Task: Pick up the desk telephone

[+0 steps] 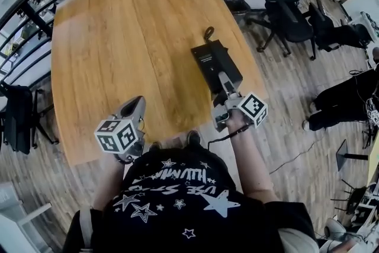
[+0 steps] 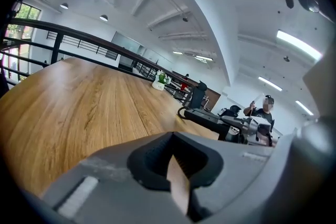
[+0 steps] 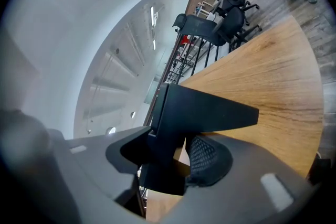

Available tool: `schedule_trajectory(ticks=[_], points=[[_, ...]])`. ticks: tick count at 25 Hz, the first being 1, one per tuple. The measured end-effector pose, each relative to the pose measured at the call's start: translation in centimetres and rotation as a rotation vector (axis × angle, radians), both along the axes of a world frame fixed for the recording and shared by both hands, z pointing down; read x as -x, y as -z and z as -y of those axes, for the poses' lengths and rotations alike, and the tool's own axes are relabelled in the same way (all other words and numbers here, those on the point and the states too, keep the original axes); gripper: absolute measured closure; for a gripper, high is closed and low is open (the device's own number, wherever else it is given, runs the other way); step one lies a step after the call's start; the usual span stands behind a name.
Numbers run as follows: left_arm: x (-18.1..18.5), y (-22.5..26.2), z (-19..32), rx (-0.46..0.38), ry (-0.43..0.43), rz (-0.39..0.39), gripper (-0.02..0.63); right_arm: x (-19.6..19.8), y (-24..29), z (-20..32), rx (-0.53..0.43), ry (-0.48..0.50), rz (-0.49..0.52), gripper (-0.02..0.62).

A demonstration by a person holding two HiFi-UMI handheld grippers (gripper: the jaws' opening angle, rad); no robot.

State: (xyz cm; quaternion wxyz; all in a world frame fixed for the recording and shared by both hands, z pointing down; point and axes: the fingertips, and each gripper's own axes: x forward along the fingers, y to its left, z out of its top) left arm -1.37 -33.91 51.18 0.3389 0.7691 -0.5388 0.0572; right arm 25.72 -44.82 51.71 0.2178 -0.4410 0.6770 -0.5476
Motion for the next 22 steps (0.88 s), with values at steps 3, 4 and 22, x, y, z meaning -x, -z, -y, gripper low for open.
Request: schedule_trajectory(ticks=[3,4,22], points=[[1.3,0.3,-0.4,-0.013,-0.016,-0.007,0.604,1.1,0.3,-1.7,0.018,-0.021,-0.013,0.391],[1.8,0.4,-0.5,-0.015,-0.023,-0.009,0.604,1.4,0.2,-2.3,0.029,-0.033,-0.013,0.391],[7.2,-1.8,-3.1,0.034,-0.256,-0.037,0.604,7.2,-0.5,-13.5,0.039,-0.247,0.113,0.391]])
